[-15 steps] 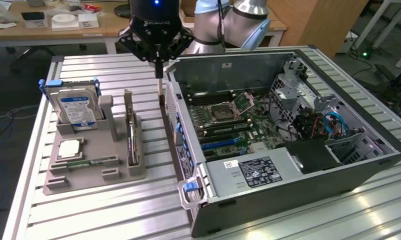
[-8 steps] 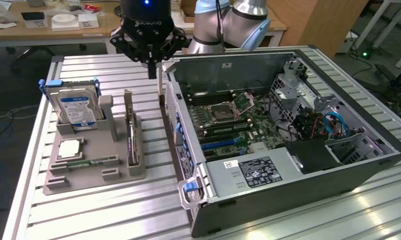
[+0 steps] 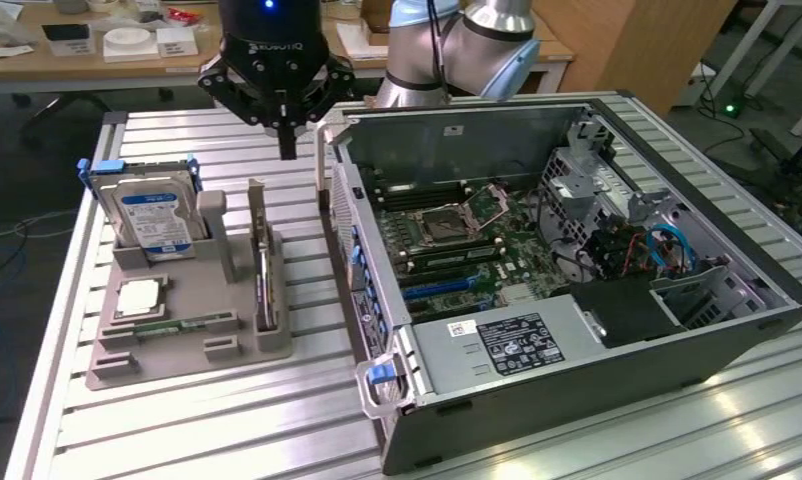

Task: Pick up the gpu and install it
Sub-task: 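Reach for the gpu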

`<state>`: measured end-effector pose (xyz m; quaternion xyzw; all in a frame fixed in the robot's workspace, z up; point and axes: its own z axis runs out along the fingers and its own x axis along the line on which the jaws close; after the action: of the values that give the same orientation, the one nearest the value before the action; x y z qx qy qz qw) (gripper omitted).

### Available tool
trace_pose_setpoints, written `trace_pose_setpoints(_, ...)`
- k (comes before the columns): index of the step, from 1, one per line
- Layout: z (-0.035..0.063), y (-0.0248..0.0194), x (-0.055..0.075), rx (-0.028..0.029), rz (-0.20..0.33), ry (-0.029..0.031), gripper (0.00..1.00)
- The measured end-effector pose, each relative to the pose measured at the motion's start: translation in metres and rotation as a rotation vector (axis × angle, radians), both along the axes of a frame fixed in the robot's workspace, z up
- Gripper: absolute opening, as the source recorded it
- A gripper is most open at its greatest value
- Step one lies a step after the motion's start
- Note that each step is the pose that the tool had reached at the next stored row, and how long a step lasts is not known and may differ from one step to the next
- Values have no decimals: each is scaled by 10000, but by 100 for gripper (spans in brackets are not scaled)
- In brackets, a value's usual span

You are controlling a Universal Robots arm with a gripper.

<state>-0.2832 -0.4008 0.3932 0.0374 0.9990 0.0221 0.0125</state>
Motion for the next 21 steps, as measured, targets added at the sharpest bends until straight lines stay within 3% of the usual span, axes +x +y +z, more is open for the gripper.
trace_pose_setpoints(21,0,-14,-394,0,1,0,10)
